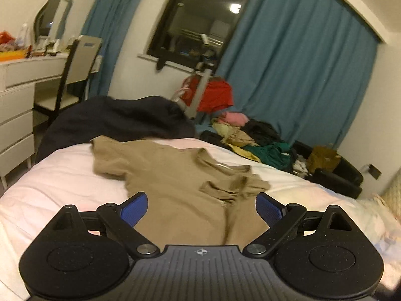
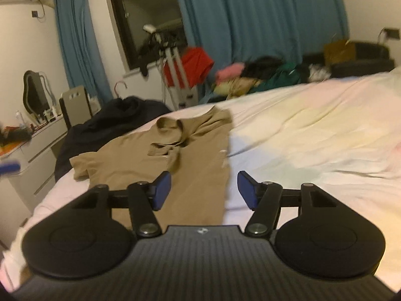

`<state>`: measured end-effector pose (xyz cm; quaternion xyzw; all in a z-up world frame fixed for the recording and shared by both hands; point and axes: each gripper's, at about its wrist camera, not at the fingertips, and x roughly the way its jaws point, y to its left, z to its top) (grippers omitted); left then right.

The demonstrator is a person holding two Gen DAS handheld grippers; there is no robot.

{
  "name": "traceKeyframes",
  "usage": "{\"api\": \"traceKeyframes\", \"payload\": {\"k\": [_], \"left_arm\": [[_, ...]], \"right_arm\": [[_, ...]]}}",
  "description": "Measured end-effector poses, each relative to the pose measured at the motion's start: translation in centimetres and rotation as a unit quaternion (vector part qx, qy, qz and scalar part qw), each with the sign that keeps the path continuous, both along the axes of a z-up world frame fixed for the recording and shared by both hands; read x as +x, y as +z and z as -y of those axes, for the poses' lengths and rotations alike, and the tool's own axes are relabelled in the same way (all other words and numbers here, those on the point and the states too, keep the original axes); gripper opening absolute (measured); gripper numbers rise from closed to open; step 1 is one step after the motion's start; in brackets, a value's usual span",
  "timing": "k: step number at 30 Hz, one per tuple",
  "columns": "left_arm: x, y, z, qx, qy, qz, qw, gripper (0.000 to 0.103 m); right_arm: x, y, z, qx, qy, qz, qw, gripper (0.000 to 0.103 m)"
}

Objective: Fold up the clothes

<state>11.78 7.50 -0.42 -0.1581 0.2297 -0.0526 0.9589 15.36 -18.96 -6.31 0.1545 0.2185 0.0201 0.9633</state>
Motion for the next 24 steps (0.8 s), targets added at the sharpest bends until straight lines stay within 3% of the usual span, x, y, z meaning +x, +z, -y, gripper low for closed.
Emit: {"api": "traceKeyframes", "payload": {"k": [4,9,14,15,16,17,19,22,24], "left_arm": [[2.8,-2.8,-2.8,-0.008,0.024,-0.03,0.9992,0.094],[5.1,-5.7,-6.2,-0.045,0.047,-0.061,0.996,0.094],[6.5,-7.7,-8.1,-0.053,0.062,-0.075,0.9938,0.094],[6.7,-7.9,-8.1,-0.063,0.054,-0.076,0.9937,0.094],[6.9,-8.1,-8.0,-0.073,0.043,-0.075,0.9935,0.094],[7.0,-8.3,-8.0,-0.083,0.033,-0.075,0.9932,0.094],[7.4,-8.7,-7.1,-0.067,0.018,-0.065,0.9955,0.094],[8.0,-9.3,-6.1,-0.036,0.007,-0.065,0.9972,0.094],[8.4,-9.9,-6.3,-0.045,0.009,-0.073,0.9963,0.094]], "right_arm": [[8.9,-0.6,-1.5,0.066,0.022,-0.017,0.997,0.064],[20.2,-2.1,-4.7,-0.018,-0.009,-0.069,0.997,0.064],[27.0,-3.8,-5.8,-0.042,-0.028,-0.115,0.992,0.062],[28.3,-4.1,-6.0,-0.046,-0.031,-0.124,0.991,0.045],[29.7,-4.4,-6.2,-0.051,-0.035,-0.133,0.989,0.017],[30.5,-4.3,-6.6,-0.064,-0.035,-0.131,0.989,0.011],[31.4,-3.5,-7.7,-0.089,-0.029,-0.112,0.989,0.005],[33.0,-2.0,-9.3,-0.095,-0.01,-0.073,0.993,0.005],[34.4,-1.4,-10.1,-0.093,-0.006,-0.065,0.994,0.005]]}}
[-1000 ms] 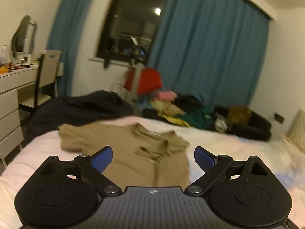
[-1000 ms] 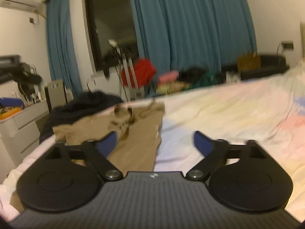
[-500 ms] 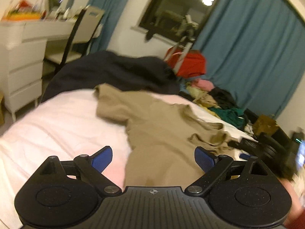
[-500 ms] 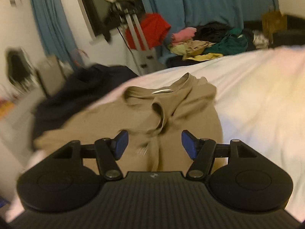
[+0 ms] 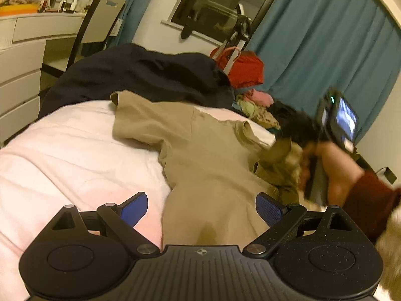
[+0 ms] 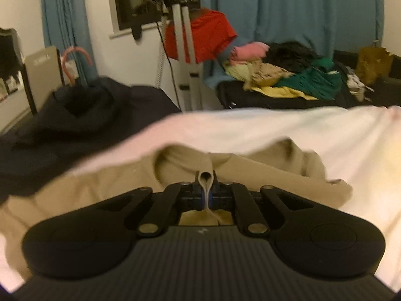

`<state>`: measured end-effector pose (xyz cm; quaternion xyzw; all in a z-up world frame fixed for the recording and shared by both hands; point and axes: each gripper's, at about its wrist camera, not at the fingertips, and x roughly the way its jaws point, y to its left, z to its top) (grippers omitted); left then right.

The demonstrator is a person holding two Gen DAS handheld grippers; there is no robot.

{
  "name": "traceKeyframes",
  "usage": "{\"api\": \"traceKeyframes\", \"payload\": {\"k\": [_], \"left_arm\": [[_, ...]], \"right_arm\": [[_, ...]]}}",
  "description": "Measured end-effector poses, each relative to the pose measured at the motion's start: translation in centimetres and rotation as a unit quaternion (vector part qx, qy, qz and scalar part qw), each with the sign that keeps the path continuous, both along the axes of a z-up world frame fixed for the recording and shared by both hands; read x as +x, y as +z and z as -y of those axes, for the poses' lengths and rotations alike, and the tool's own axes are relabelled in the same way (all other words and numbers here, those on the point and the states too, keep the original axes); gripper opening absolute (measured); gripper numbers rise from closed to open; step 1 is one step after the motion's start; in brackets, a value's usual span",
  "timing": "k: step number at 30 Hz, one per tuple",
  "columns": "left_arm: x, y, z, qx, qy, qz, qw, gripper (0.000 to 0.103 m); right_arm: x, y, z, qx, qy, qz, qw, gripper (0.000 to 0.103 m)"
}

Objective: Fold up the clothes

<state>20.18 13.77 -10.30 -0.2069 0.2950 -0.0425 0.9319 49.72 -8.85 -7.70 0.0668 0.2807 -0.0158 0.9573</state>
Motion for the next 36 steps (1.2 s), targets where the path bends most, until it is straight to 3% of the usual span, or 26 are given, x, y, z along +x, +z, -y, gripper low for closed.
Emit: {"api": "traceKeyframes", "payload": {"k": [3,9,11,12,13,19,25,31,36], "left_arm": [[0.4,-0.6,-0.5,-0.015,0.012,-0.012,0.9998,0.094],[0.7,-0.7,-0.3,0.002,0.017,-0.008,0.9998,0.094],[0.8,-0.5,0.0,0.007,0.011,-0.002,0.9999,0.094],[0.8,-0.4,0.2,0.012,0.008,0.001,0.9999,0.094],[0.9,-0.4,0.4,0.017,0.006,0.004,0.9998,0.094],[0.2,0.3,1.2,0.035,-0.008,0.017,0.9992,0.094],[-1.4,1.3,2.5,0.044,-0.041,0.022,0.9979,0.094],[-4.4,1.9,5.3,0.06,-0.092,0.004,0.994,0.094],[-7.1,1.8,7.8,0.064,-0.124,-0.018,0.99,0.094]], "right_arm": [[2.1,-0.4,-1.3,-0.031,0.002,-0.002,1.0,0.005],[4.0,-2.2,-1.7,-0.054,-0.008,-0.01,0.998,0.011],[3.0,-1.7,-1.0,-0.043,0.002,0.0,0.999,0.047],[2.2,-1.3,-0.5,-0.033,0.005,0.009,0.999,0.083],[1.2,-0.7,0.0,-0.021,0.008,0.02,1.0,0.101],[-8.2,2.8,2.6,0.017,0.017,0.049,0.999,0.103],[-21.4,5.1,4.6,0.033,0.029,0.069,0.997,0.103],[-34.3,4.0,5.6,0.054,0.026,0.105,0.993,0.103],[-39.6,2.2,6.7,0.07,-0.006,0.098,0.993,0.103]]}}
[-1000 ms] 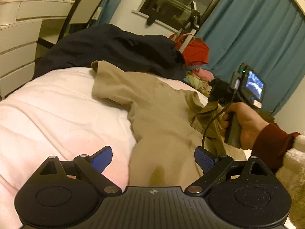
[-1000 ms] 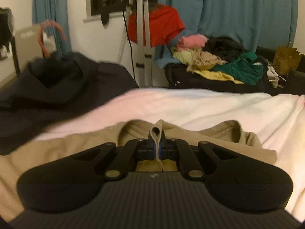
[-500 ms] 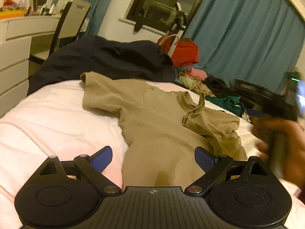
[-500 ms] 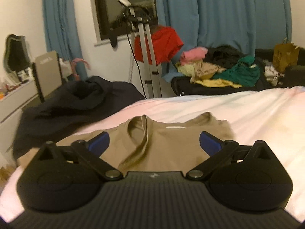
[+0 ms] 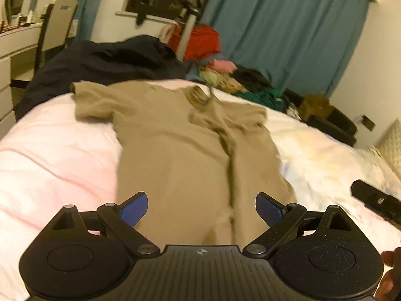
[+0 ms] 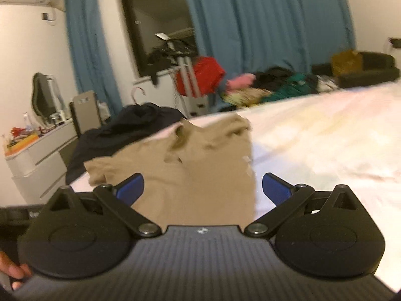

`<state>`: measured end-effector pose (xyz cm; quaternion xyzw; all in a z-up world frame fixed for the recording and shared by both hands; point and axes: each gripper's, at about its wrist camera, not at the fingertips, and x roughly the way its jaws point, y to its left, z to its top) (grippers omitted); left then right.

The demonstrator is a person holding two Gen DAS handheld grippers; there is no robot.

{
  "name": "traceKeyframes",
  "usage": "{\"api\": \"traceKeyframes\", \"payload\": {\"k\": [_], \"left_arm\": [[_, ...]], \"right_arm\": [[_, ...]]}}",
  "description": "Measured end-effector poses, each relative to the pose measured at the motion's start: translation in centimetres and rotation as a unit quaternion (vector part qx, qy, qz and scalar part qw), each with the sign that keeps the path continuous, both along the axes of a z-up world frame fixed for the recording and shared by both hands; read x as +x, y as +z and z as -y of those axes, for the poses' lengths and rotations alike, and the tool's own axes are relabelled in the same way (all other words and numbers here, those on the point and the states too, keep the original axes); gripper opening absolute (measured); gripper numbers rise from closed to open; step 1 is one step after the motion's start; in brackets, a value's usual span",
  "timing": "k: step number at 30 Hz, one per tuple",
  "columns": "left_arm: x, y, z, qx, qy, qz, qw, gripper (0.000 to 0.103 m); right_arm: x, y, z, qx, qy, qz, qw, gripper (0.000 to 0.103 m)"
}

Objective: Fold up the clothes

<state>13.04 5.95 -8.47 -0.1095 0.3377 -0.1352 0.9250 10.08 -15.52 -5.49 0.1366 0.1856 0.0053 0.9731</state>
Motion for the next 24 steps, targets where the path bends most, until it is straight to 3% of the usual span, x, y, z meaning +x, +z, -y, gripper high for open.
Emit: {"api": "traceKeyframes", "payload": {"k": [6,9,13,15,19,21,24], "left_arm": [[-1.8,-2.2,1.7,-0.011,-0.035,-0.092,0.9951,0.082],[-2.6,-3.3,2.5,-0.016,-0.052,-0.14,0.9887,0.074],[-3.8,-5.3,1.8,-0.053,-0.044,-0.193,0.9787,0.068],[-4.4,-6.2,1.8,-0.064,-0.046,-0.211,0.9742,0.058],[-5.4,-6.4,2.5,-0.061,-0.072,-0.203,0.9746,0.033],[-5.7,-6.3,2.8,-0.063,-0.086,-0.197,0.9745,0.007],[-6.4,-5.6,2.9,-0.064,-0.104,-0.182,0.9757,0.005]], "right_arm": [[-2.5,-0.9,2.7,0.056,-0.012,-0.01,0.998,0.103],[-2.3,-2.1,4.2,0.084,-0.024,-0.029,0.996,0.103],[-2.2,-3.0,5.2,0.112,-0.023,-0.037,0.993,0.103],[-2.2,-3.2,5.2,0.116,-0.017,-0.038,0.992,0.103],[-2.2,-3.5,5.0,0.122,0.0,-0.046,0.992,0.103],[-2.3,-3.5,4.7,0.119,0.007,-0.047,0.992,0.103],[-2.6,-3.2,3.9,0.097,0.013,-0.042,0.994,0.103]]}}
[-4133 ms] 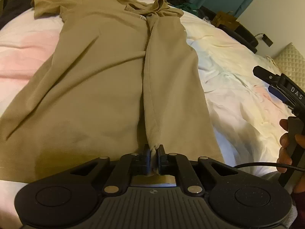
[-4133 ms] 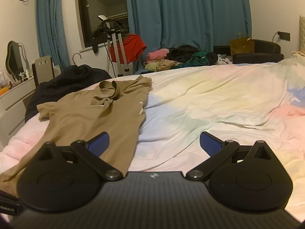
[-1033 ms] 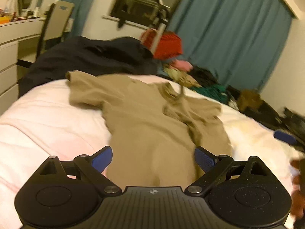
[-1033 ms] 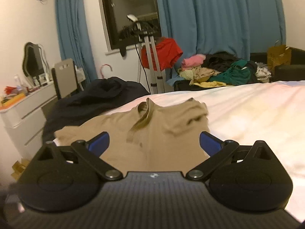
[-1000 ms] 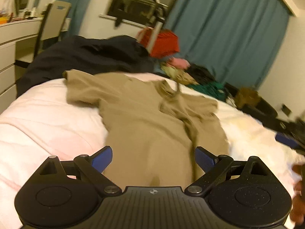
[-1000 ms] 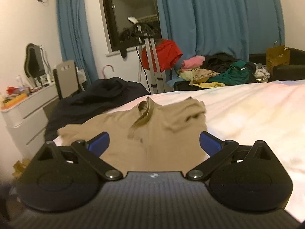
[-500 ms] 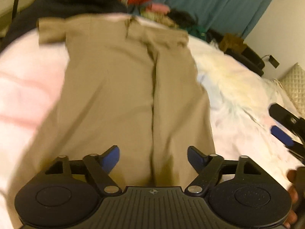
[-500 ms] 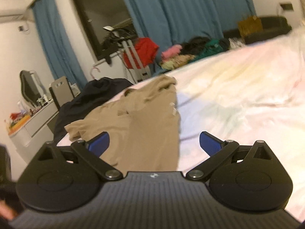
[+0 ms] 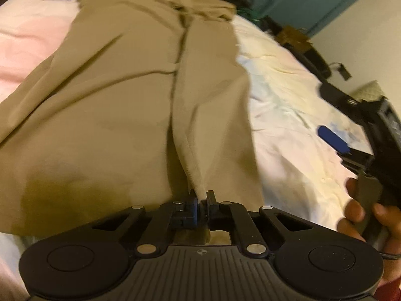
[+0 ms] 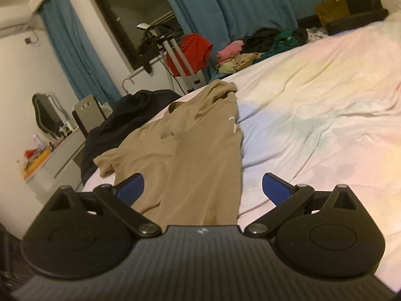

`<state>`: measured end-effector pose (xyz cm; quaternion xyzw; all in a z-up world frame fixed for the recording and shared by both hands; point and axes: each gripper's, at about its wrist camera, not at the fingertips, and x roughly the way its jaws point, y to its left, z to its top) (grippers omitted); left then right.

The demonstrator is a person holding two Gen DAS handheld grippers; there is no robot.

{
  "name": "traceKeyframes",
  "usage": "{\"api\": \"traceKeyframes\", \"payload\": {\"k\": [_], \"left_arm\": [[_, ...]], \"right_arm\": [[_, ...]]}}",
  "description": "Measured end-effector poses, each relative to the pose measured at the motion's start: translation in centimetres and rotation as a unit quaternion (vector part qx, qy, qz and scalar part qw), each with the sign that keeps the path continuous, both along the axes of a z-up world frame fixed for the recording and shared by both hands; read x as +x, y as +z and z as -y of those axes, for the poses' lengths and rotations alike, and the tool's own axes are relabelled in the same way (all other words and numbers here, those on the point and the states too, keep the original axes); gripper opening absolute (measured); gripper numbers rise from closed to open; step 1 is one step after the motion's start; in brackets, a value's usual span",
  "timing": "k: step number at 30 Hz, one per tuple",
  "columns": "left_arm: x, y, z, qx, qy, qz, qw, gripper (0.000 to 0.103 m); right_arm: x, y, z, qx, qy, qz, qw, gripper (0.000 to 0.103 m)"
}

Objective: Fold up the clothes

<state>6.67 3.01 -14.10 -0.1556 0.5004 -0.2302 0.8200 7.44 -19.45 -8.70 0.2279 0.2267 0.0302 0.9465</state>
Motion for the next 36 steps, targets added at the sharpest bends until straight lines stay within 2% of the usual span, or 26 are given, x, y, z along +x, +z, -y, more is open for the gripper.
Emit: {"api": "traceKeyframes", "payload": {"k": [4,7,10,11,12,15,18,20,24,36], "left_arm": [[-1.4,0.2,0.3,0.027,-0.011,-0.001,0.9996,0.004],[-1.7,-0.3,0.8,0.062,-0.009,0.005,0.998,0.004],[-1.8,-0.1,1.0,0.08,-0.005,0.025,0.9964,0.009],[-1.9,0.1,1.0,0.083,-0.004,0.031,0.996,0.018],[-2.0,0.4,1.0,0.088,-0.001,0.042,0.9952,0.034],[-2.7,1.6,1.0,0.108,0.011,0.085,0.9904,0.062],[-2.4,2.7,1.8,0.128,0.023,0.121,0.9841,0.077],[-2.3,3.6,2.6,0.143,0.033,0.155,0.977,0.084],[-2.6,5.1,3.5,0.153,0.056,0.218,0.9623,0.093],[-2.7,7.3,2.6,0.142,0.083,0.252,0.9536,0.094]], "right_arm": [[-0.6,0.8,-1.0,-0.033,0.005,0.021,0.999,0.103],[-0.8,1.1,-1.6,-0.051,0.009,0.028,0.998,0.103],[-0.8,1.2,-1.9,-0.06,0.013,0.032,0.998,0.103],[-0.9,1.3,-2.0,-0.066,0.012,0.035,0.997,0.103],[-1.0,1.4,-2.1,-0.072,0.01,0.038,0.997,0.103],[-1.4,1.8,-2.1,-0.078,0.0,0.048,0.996,0.103],[-1.7,2.1,-1.7,-0.074,-0.012,0.058,0.995,0.103],[-1.9,2.3,-1.5,-0.074,-0.022,0.065,0.995,0.102],[-2.5,3.0,-1.2,-0.082,-0.038,0.086,0.992,0.102],[-2.9,3.7,-1.7,-0.108,-0.036,0.11,0.987,0.102]]}}
